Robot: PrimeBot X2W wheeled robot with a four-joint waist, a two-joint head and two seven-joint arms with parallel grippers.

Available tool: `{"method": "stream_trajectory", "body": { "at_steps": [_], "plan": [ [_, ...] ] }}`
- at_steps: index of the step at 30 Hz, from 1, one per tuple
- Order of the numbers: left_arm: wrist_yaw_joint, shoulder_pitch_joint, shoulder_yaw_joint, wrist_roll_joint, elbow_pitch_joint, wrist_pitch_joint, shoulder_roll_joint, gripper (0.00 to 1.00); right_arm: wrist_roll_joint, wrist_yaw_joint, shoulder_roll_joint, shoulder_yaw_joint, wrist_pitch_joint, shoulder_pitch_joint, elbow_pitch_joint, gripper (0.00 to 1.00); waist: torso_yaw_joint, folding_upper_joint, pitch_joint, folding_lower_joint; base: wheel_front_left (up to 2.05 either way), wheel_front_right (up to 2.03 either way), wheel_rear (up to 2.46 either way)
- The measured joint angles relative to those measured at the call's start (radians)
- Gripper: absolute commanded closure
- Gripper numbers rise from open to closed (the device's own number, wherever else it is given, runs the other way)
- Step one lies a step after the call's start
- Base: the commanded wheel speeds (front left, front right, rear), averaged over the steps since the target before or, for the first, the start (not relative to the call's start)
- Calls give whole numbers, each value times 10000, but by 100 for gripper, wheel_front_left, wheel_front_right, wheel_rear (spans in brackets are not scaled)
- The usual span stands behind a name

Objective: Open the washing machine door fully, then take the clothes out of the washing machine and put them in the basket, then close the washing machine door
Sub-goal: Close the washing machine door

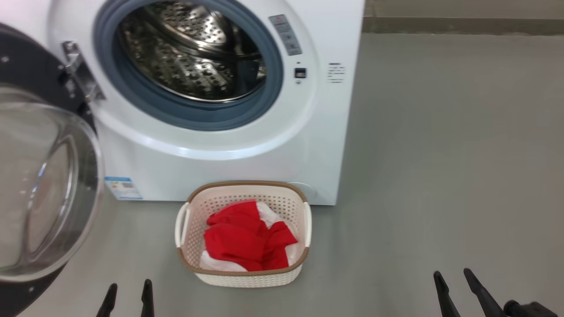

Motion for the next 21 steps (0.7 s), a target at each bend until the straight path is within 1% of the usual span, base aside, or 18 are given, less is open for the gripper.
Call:
{"method": "stream_trajectory", "body": {
  "at_steps": [6, 12, 18, 21],
  "plan": [
    [221, 8, -188, -301, -8, -2, 6, 0, 2, 0, -291, 405, 0, -586, 81, 0, 872, 0, 50, 0, 0, 0, 0],
    [428, 11, -420, -489, -23, 0, 19, 0, 6, -2, -493, 842, 0, -891, 188, 0, 1887, 0, 99, 0, 0, 0, 0],
    [619, 76, -533, -805, -46, -2, 25, 0, 8, 0, -573, 1381, 0, -1313, 297, 0, 2937, 0, 109, 0, 0, 0, 0],
    [759, 151, -554, -961, -169, -2, 27, 0, 12, -2, -625, 1806, 0, -1575, 372, 0, 3420, 0, 116, 0, 0, 0, 0]
  ]
}}
